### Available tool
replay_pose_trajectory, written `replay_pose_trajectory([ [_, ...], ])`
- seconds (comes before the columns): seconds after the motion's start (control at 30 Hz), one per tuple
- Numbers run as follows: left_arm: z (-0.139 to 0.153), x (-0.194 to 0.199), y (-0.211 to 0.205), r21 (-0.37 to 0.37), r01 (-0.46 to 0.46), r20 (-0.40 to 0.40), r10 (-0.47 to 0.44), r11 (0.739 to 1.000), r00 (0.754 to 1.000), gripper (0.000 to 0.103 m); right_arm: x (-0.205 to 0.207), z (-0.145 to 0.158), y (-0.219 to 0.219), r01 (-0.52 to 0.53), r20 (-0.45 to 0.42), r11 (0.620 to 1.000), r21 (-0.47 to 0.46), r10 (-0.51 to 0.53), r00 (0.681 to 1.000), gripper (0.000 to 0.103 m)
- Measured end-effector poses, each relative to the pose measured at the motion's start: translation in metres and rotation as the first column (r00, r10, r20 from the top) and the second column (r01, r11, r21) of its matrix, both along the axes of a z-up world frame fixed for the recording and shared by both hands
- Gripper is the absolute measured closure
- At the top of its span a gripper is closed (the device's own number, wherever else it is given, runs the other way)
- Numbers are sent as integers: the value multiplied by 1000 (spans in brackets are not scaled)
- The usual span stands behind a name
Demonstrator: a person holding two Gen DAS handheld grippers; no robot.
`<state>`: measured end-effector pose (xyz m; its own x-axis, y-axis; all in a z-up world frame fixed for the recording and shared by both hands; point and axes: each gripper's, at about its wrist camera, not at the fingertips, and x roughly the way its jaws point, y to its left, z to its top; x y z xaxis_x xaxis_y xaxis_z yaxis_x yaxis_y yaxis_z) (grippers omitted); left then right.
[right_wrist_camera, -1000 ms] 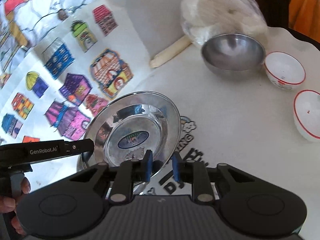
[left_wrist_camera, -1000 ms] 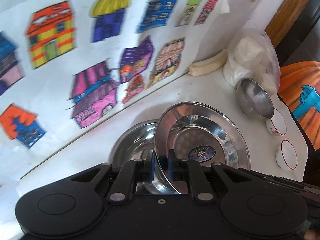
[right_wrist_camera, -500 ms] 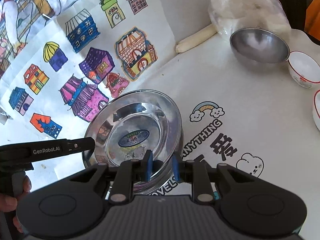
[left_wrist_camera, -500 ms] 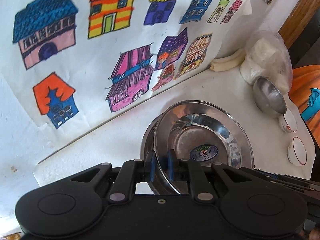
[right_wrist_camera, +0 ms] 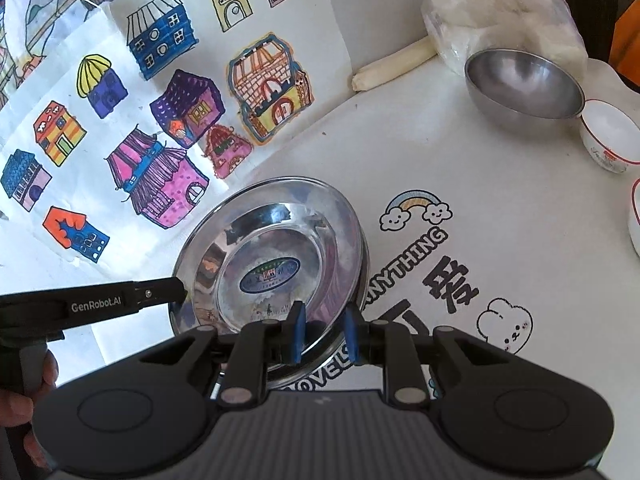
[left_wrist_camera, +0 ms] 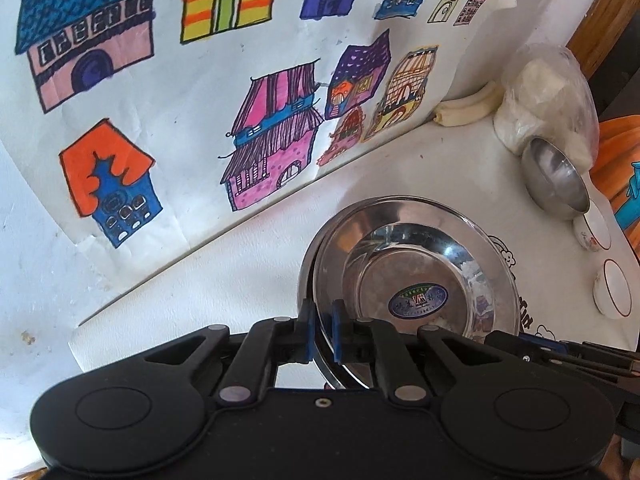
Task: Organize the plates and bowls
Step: 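Open the left gripper while the right gripper opens, releasing the small plate, then withdraw the left gripper from the stack while the right gripper moves toward the bowls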
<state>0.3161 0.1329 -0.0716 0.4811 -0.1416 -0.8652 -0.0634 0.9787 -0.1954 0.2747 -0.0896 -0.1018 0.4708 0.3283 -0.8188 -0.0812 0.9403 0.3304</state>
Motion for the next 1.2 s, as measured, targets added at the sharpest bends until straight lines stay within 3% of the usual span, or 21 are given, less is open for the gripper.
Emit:
replay_pose_trajectory([
  [0.13,1,-2,1,-4,-4,-8,4,1000,1000,94,-1,0,0,-6,-7,1000,-4,6,1000,79],
  [0.4,8,-10,6,2,-63,-23,63,998,998,86,-6,2,-5,-21,-24,1000,20,21,999,62],
  [0.5,13,-14,7,8,-82,-20,82,997,996,66,-7,5,-2,-40,-24,999,28,41,999,52],
  [0.67,27,-25,8,12,-108,20,108,994,994,18,-16,18,-5,-33,-8,999,30,33,999,28],
  [0.73,32,-29,6,10,-112,24,112,994,993,10,-23,24,-11,-15,-3,999,31,15,1000,19],
  [0.83,40,-34,0,10,-113,33,113,994,993,4,-34,36,-22,13,15,999,29,-14,1000,0],
  [1.0,50,-45,-19,-31,-23,43,25,999,999,1,-57,56,-43,65,45,998,-17,-65,997,0],
  [1.2,57,-60,-53,-79,99,125,-89,992,988,1,-79,66,-80,179,51,982,-55,-176,983,0],
])
